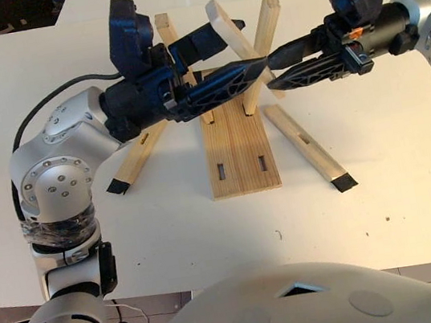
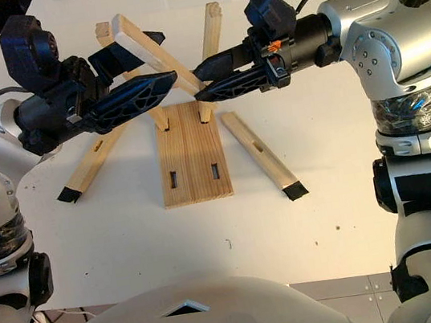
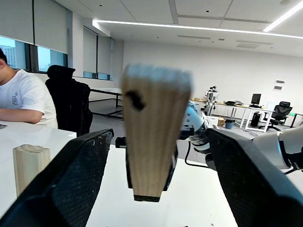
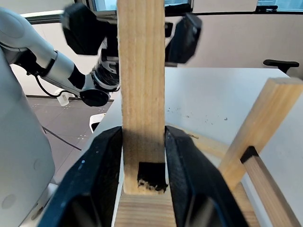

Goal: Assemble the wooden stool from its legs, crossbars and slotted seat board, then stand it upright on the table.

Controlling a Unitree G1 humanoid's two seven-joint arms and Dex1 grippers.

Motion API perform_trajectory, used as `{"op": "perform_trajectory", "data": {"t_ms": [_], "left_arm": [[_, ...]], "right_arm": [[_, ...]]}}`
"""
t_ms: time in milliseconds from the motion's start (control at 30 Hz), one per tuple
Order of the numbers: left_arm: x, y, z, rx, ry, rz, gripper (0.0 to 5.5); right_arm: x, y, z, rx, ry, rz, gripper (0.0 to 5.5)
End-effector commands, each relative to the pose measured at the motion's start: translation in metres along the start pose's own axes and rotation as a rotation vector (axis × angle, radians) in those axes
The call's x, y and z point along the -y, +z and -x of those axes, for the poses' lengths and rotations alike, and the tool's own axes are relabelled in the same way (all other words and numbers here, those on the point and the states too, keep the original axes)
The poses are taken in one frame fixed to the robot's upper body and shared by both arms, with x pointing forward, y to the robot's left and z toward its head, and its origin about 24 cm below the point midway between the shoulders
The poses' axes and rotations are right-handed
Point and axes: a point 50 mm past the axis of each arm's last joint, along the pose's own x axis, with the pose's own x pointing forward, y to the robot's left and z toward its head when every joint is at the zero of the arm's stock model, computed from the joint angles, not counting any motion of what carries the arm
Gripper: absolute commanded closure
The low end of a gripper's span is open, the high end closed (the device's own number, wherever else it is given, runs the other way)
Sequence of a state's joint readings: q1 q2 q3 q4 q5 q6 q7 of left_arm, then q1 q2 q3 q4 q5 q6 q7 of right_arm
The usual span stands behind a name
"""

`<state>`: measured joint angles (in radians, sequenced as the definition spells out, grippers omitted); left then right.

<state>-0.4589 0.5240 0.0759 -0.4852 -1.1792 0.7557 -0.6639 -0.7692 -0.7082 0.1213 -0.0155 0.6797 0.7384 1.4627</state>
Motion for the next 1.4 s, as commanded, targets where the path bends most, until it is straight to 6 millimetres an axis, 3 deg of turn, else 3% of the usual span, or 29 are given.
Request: {"op": "perform_trajectory", "data": {"t_ms": [33, 433, 767, 800, 933, 1000, 1100, 1200, 1333, 1400], "left_arm": [[0.001, 0.004, 0.0, -0.011, -0.008, -0.033, 2.24], [0.002, 0.001, -0.001, -0.021, -0.01, -0.052, 4.19], [-0.001, -0.001, 0.003, -0.017, 0.013, -0.08, 4.19], [-0.003, -0.001, 0.004, -0.017, 0.021, -0.082, 4.19], [-0.008, -0.002, 0.011, -0.03, 0.056, -0.082, 4.19], [-0.011, -0.003, 0.017, -0.051, 0.074, -0.087, 4.19], [-0.02, -0.003, 0.039, -0.137, 0.134, -0.141, 4.19], [-0.034, -0.006, 0.078, -0.342, 0.217, -0.222, 4.19], [-0.065, 0.006, 0.145, -0.599, 0.431, -0.29, 4.19], [-0.075, 0.005, 0.168, -0.68, 0.503, -0.297, 4.19]], "right_arm": [[0.0, -0.003, 0.0, -0.026, 0.002, 0.004, 4.19], [-0.002, -0.005, -0.003, -0.039, 0.029, 0.001, 4.19], [0.003, -0.002, -0.001, 0.009, -0.009, 0.027, 4.19], [0.003, -0.003, -0.001, 0.016, -0.01, 0.042, 3.83], [0.009, -0.011, 0.005, 0.031, -0.106, 0.06, 3.28], [0.011, -0.024, 0.014, -0.024, -0.194, 0.077, 3.24], [0.01, -0.033, 0.032, 0.016, -0.345, 0.088, 3.24], [-0.002, -0.034, 0.041, 0.123, -0.466, 0.092, 3.24], [-0.031, -0.044, 0.034, 0.243, -0.573, 0.078, 3.24], [-0.04, -0.052, 0.026, 0.301, -0.633, 0.056, 3.24]]}}
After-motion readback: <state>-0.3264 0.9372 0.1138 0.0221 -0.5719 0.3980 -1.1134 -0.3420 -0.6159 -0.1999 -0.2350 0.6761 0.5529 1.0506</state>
